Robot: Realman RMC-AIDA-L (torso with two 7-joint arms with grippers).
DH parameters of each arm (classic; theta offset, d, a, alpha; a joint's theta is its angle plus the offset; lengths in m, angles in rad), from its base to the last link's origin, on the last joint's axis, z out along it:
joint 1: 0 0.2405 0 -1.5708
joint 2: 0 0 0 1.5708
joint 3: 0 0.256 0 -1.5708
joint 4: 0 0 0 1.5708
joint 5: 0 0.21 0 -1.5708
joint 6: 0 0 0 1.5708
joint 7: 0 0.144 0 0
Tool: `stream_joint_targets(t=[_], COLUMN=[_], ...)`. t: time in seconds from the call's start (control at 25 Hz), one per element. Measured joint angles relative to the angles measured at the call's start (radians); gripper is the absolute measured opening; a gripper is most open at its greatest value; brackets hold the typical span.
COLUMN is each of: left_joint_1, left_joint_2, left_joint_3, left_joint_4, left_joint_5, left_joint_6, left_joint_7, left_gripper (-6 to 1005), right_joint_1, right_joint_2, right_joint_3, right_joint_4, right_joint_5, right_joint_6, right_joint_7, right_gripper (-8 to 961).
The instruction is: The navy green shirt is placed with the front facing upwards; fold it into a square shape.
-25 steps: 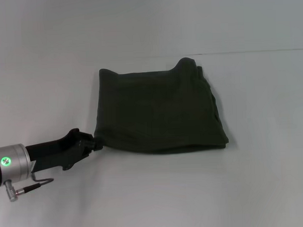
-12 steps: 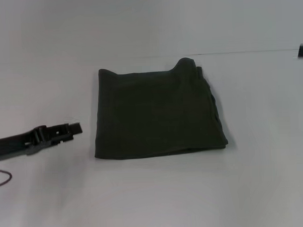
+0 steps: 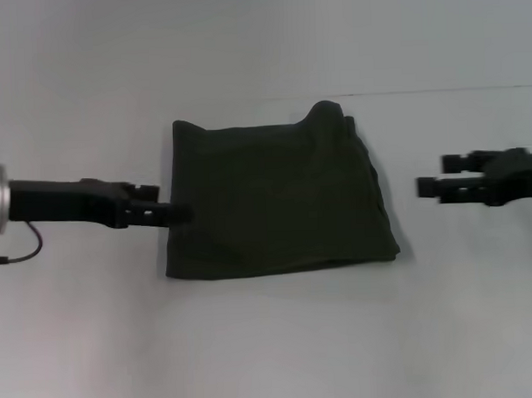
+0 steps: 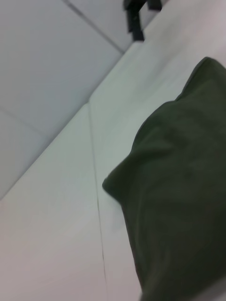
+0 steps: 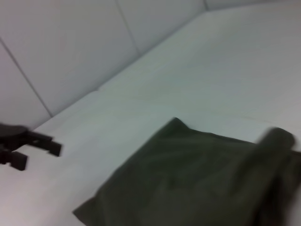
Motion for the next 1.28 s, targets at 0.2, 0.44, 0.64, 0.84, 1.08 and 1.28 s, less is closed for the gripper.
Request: stream_joint_targets(t=[0.2,0.44,0.64,0.84,1.08,1.28], left_joint_1=[-0.065,-0.124,-0.148,-0.165,-0.162,-0.137], left_joint_2=[0.010,0.016,0.010,0.002,0.002,-0.013], left_joint_3=[0.088,0.118,0.120,0.111,0.111,0.112], left_joint_4=[0.006,0.001,-0.008,-0.015,-0.016,-0.001], left_joint_5=[0.044,0.056,0.052,0.020,-0.029,-0.036], left_joint_6=[-0.011,-0.021,-0.026,-0.008,0.023,0.003], left_joint_7=[0.007,-0.050,-0.079,-0.098,-0.082,0.025], left_gripper=[869,951,951,952,952,951], right_joint_1=[0.030,0.027,0.021,0.020,0.016,0.012], right_joint_2=[0.054,0.057,0.058,0.060,0.060,0.055], right_joint_3=[-0.057,-0.070,-0.072,-0.087,-0.089,-0.084], right_joint_4=[-0.001,-0.003,0.007,0.015,0.017,0.018], right_joint_5=[-0.001,0.029,0.108,0.130,0.129,0.131], right_joint_6=[0.015,0.028,0.025,0.014,-0.013,-0.060], right_joint_7=[-0.066,-0.120,-0.133,-0.146,-0.152,-0.151], right_gripper=[856,856,856,856,856,855])
